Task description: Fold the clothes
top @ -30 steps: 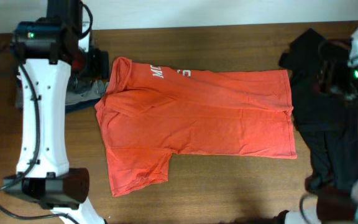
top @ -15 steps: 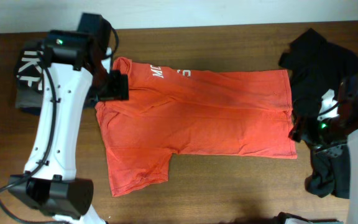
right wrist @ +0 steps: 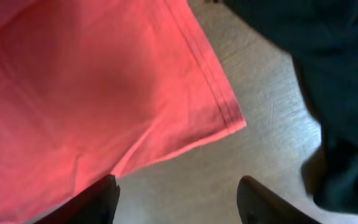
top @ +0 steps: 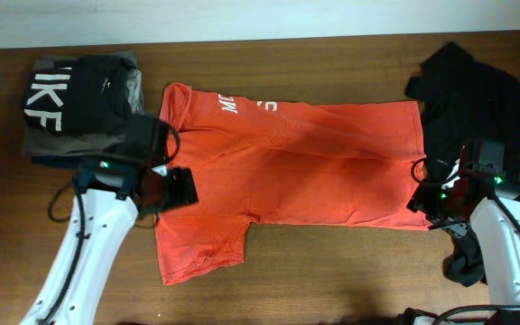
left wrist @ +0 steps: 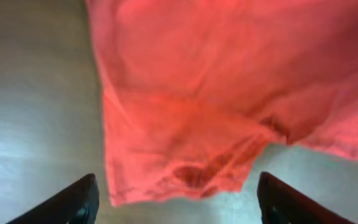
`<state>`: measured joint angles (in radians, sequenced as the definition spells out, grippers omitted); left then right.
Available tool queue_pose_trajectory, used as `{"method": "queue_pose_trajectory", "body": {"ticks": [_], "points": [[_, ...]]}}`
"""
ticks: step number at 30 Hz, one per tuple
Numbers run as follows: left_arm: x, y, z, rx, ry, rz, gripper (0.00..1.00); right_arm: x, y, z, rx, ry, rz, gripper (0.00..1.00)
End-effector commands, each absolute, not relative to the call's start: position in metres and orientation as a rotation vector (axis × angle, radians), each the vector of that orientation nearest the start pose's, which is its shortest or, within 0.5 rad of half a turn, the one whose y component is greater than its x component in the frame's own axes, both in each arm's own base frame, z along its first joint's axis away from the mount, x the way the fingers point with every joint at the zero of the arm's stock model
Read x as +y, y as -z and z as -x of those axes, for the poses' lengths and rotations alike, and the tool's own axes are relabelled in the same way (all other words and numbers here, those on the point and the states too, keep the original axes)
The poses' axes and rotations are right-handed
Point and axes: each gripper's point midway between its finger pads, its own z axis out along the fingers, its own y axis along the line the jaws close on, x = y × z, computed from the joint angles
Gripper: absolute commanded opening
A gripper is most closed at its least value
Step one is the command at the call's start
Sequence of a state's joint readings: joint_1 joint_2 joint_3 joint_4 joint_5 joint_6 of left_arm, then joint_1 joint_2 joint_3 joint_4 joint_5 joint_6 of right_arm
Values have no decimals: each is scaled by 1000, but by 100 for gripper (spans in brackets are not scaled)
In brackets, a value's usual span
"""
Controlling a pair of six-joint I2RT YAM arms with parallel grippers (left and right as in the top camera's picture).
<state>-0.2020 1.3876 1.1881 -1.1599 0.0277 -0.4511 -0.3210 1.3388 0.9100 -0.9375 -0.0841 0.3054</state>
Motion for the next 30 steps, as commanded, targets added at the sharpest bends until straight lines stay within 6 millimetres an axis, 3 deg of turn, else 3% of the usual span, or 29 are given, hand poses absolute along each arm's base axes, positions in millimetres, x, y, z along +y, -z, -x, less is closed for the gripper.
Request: {"method": "queue_pose_trajectory", "body": {"ticks": [1,3,10,17,21,25,29,30], "points": [[-78,-115,-239,3047,300,455,77,-77,-77,-246,2794,-39,-924,66],[-77,-100,-223,3105,287,512,75,-79,-77,-246,2798,-18,-900,67],[-63,-69,-196,3176,162,570,74,-80,-77,-248,2797,-17,-885,67],[-70,-38,-172,3226,91,513,70,-80,-78,-250,2789,-18,-882,67],[-66,-30,-157,3258,7,488,69,-80,-77,-250,2789,-22,-881,68],[-49,-21,-146,3256,-149,500,69,-80,-77,-250,2789,-22,-881,68],[-48,-19,-144,3258,-159,508,70,-80,-77,-250,2790,-22,-882,68],[-48,-19,-145,3257,-150,507,75,-80,-77,-250,2790,-22,-882,68]]}}
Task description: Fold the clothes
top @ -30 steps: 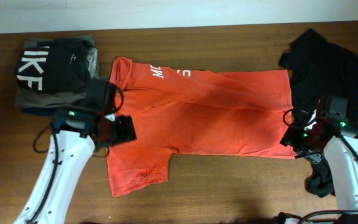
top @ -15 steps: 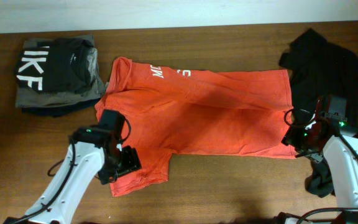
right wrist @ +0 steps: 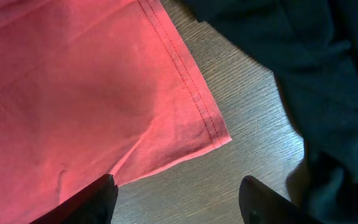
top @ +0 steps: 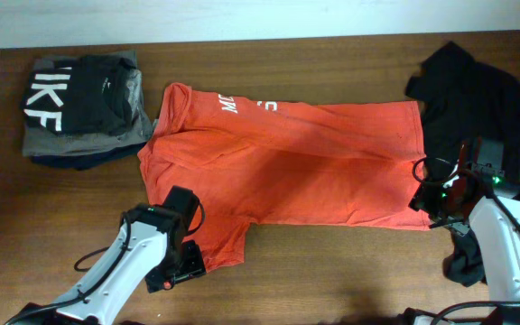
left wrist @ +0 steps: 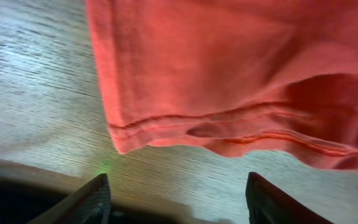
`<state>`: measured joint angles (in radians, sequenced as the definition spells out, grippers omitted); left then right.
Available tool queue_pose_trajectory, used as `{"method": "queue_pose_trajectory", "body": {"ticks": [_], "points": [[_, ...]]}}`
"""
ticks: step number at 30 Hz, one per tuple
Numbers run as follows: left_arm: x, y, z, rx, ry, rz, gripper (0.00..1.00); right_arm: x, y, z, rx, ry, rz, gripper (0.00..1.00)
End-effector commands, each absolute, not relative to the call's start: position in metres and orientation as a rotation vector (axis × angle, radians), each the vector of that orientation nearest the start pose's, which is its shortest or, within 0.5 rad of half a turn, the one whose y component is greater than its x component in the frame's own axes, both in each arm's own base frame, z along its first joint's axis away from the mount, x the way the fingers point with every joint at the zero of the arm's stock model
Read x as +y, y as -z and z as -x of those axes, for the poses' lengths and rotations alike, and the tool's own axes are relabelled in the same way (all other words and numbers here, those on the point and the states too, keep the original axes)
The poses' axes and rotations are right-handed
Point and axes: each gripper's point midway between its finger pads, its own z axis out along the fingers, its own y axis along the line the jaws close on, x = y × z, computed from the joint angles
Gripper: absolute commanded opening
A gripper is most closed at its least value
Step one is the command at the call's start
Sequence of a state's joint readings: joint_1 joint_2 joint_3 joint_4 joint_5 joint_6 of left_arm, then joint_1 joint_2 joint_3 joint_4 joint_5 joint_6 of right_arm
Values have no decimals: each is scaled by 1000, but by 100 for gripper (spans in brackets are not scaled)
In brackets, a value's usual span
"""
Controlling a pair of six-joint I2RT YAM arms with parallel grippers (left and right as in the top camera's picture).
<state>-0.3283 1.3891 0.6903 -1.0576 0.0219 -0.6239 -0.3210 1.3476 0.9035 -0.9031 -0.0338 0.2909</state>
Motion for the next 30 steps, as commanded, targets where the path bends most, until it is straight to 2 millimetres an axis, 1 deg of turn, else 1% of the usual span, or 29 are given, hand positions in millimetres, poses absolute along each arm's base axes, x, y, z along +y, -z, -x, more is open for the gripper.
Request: {"method": "queue_pose_trajectory", "body": {"ticks": [1,3,7,10,12,14,17,23,24,26,28,30], "points": [[-50,-19,-145,3257,-141,509,76,-80,-77,-250,2789,-22,-881,68],[-56,-19,-146,3263,-80,515,76,-80,-77,-250,2787,-22,-881,68],[-58,-16,-147,3270,-73,525,76,-79,-77,-250,2787,-28,-880,68],[-66,-11,-148,3289,-13,555,77,-79,-77,-251,2788,-34,-879,68],[-72,-6,-152,3292,32,574,79,-79,-77,-251,2788,-34,-879,68],[-76,0,-160,3275,55,570,80,-79,-77,-251,2788,-34,-878,68],[-77,7,-165,3271,50,568,80,-78,-77,-250,2790,-33,-879,68],[-76,11,-165,3279,30,567,78,-78,-77,-250,2790,-33,-879,68],[-76,11,-165,3279,31,567,72,-78,-77,-250,2790,-33,-879,68],[-76,11,-166,3274,35,565,45,-79,-77,-250,2791,-33,-880,68],[-77,12,-169,3262,45,562,37,-79,-77,-250,2791,-33,-879,68],[-78,12,-170,3260,49,562,22,-79,-77,-250,2792,-32,-875,68]]}}
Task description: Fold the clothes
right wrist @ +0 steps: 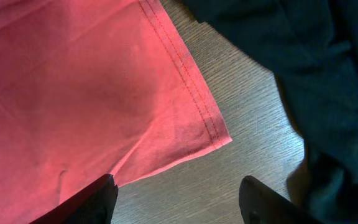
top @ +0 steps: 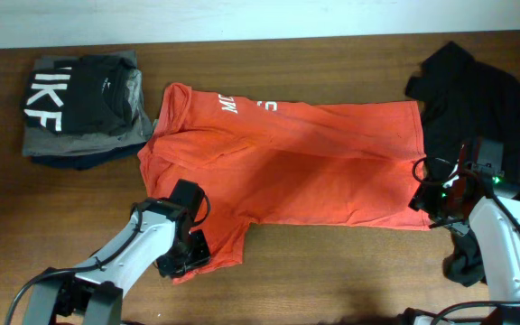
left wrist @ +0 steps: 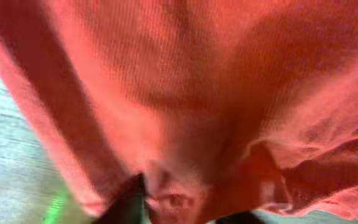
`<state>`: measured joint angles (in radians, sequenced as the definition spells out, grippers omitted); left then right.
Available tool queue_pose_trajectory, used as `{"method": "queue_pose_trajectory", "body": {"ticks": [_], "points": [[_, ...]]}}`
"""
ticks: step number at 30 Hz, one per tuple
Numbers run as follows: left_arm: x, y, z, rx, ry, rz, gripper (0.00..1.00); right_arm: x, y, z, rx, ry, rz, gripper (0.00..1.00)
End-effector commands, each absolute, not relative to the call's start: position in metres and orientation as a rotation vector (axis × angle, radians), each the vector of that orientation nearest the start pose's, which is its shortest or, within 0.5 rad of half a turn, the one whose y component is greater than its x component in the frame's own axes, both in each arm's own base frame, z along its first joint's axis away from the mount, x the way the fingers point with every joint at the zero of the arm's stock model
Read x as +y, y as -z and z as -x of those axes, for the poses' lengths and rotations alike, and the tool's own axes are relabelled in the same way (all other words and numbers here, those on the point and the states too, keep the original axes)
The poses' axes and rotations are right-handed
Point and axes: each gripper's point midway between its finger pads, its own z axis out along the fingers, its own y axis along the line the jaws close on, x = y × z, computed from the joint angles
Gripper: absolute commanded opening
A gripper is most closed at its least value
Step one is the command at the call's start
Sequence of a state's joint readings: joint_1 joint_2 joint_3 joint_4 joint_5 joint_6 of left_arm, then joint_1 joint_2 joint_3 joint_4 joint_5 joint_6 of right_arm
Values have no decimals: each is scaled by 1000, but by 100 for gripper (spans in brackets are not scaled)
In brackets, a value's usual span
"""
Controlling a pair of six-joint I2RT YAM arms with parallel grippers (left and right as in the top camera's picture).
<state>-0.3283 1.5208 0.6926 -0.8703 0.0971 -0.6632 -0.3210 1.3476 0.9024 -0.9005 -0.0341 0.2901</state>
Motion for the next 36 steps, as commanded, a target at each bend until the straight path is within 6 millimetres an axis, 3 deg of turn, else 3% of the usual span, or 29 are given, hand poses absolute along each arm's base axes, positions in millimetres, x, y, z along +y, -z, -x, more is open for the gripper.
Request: {"method": "queue_pose_trajectory", "body": {"ticks": [1,2,7,12,16,21,31,36], "points": [[-78,12,-170,3261,48,562,12,-78,-77,-250,2794,-32,-869,68],[-78,11,-170,3260,49,560,1,-79,-77,-250,2793,-32,-870,68],[-84,-7,-192,3238,82,426,1,-78,-77,-250,2795,-32,-870,68],[-80,-57,-234,3149,-18,305,1,-76,-76,-246,2813,-39,-875,66],[-89,-97,-271,3035,25,256,1,-75,-77,-250,2805,-56,-841,63],[-89,-107,-287,2976,15,216,1,-77,-72,-255,2790,-50,-837,64],[-85,-137,-314,2857,-35,198,1,-83,-23,-251,2892,2,-879,64],[-85,-139,-316,2851,-31,199,1,-82,0,-249,2952,-3,-899,64]]}}
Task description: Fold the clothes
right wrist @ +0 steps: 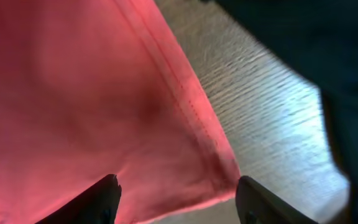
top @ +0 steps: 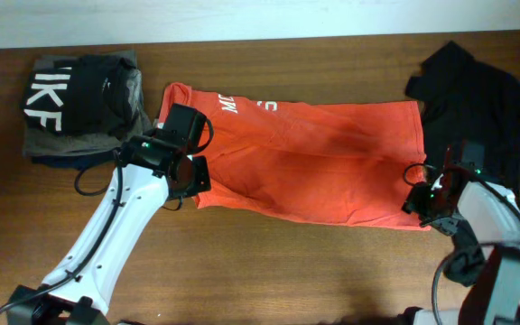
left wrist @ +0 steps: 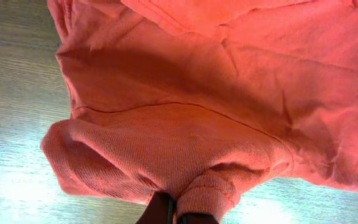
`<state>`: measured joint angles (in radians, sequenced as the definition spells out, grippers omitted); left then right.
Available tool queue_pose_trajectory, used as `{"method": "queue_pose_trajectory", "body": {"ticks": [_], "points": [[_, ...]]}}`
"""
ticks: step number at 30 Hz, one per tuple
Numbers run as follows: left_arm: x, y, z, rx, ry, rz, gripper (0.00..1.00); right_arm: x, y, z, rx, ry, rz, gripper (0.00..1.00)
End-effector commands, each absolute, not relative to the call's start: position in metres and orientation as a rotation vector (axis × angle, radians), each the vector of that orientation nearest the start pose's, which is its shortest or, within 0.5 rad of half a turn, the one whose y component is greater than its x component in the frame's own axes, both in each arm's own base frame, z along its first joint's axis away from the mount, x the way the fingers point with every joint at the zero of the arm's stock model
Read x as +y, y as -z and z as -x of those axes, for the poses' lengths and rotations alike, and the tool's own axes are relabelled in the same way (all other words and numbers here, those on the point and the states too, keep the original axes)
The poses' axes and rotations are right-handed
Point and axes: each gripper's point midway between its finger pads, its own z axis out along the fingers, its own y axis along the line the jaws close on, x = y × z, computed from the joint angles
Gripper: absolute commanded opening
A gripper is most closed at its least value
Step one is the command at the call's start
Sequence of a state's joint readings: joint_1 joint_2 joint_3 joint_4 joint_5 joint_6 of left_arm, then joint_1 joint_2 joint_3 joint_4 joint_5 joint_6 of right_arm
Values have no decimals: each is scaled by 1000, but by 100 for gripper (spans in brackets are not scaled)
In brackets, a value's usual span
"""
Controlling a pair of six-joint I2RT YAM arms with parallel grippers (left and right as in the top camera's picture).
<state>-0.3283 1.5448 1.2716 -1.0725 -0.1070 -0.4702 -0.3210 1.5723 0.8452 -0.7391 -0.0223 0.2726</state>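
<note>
The orange T-shirt (top: 314, 158) lies spread across the middle of the table, white print near its collar. My left gripper (top: 188, 176) is shut on the near sleeve (left wrist: 185, 162), which is bunched and folded up onto the shirt's left side. My right gripper (top: 420, 203) stands open just over the shirt's near right hem corner (right wrist: 219, 171), with the corner between its fingertips (right wrist: 107, 186).
A stack of folded clothes (top: 79, 99), a black one with white letters on top, sits at the far left. A crumpled black garment (top: 477, 90) lies at the far right, right beside the hem corner and the right arm.
My left gripper, shut on the sleeve, has moved from the near edge up to the shirt's left side, folding the sleeve in. My right gripper has dropped closer onto the hem corner.
First my left gripper hung open over the shirt's left side while the sleeve stuck out toward the near edge. It then stood open at the sleeve's end, then closed into it. Now the sleeve is folded onto the body. My right gripper stayed open by the hem corner.
</note>
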Motion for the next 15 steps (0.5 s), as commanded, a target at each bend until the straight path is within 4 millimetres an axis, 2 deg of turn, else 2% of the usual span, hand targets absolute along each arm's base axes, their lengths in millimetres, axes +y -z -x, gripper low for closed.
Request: {"method": "queue_pose_trajectory", "body": {"ticks": [1,4,6,8,10,11,15], "points": [[-85,-140,-316,2851,-30,199,1,-82,5,-249,2965,-3,-903,64],[-85,-140,-317,2846,-31,199,1,-80,16,-247,2993,-22,-912,63],[-83,-140,-317,2842,-46,201,1,-79,18,-246,3001,-22,-915,54],[-79,-141,-318,2832,-76,205,1,-79,18,-245,3008,-23,-917,30],[-76,-141,-320,2823,-103,208,1,-77,17,-240,3029,-29,-924,10],[-76,-141,-320,2822,-106,208,1,-76,17,-238,3036,-33,-927,6],[-73,-142,-320,2816,-126,212,1,-68,11,-232,3074,-89,-942,4]]}}
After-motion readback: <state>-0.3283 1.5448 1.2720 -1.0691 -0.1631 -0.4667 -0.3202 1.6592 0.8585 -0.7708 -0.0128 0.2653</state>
